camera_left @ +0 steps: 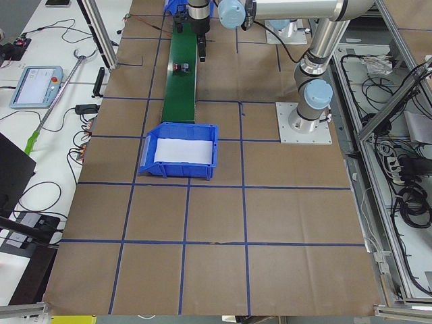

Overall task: Transport two buttons from left to right
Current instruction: 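Carry the yellow button to the empty blue bin with the right gripper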

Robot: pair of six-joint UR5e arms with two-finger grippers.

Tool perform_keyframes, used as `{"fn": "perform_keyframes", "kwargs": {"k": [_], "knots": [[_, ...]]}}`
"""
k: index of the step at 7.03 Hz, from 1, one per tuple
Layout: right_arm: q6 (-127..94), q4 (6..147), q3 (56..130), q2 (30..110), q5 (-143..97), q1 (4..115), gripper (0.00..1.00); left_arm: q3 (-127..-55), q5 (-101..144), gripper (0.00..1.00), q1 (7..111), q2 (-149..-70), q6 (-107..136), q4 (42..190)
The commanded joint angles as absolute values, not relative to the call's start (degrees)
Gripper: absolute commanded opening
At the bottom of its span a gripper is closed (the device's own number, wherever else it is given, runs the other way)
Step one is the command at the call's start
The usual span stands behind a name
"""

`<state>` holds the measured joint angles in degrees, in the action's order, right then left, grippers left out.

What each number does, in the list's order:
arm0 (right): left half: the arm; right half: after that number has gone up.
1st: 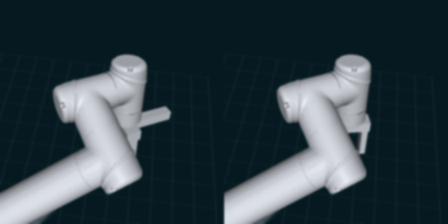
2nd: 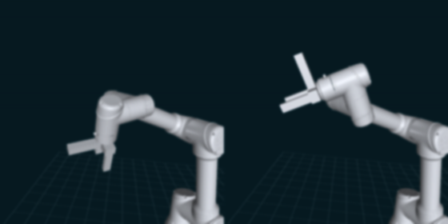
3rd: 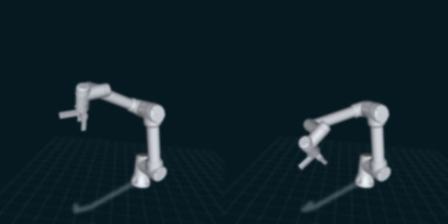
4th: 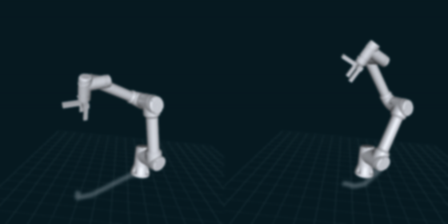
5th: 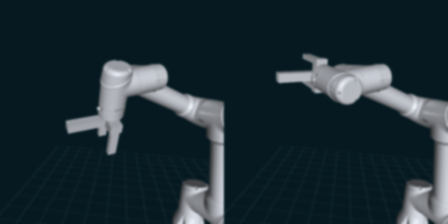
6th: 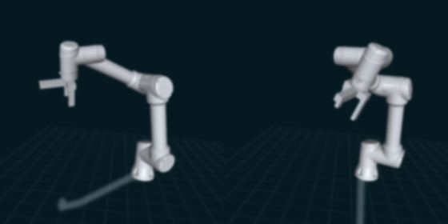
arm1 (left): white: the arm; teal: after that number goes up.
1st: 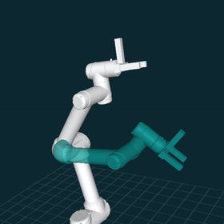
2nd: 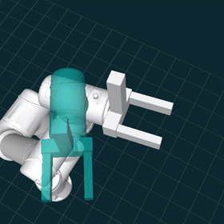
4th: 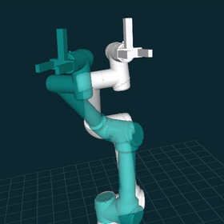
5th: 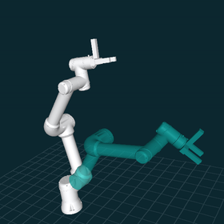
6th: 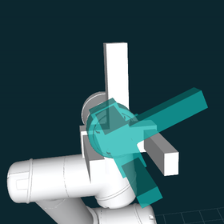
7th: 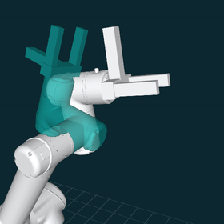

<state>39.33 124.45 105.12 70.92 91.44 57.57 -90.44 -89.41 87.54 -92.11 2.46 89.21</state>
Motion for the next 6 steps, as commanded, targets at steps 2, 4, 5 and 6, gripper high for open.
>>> {"fn": "perform_keyframes", "kwargs": {"k": [2,4,5,6], "knots": [[39.38,125.42,105.29,68.91,92.28,57.04,0.09,-90.44,-89.38,1.0,87.54,-92.11,2.46,89.21],[38.5,125.07,105.29,68.99,91.59,57.13,0.99,-90.44,-89.38,1.0,87.54,-92.11,2.46,89.21],[38.5,125.07,105.21,69.08,91.58,57.13,1.0,-90.44,-89.38,1.0,87.54,-92.11,2.46,89.21],[38.5,124.98,104.86,69.26,91.58,57.13,1.0,-90.44,-89.38,1.0,87.54,-92.02,2.46,89.21]]}}
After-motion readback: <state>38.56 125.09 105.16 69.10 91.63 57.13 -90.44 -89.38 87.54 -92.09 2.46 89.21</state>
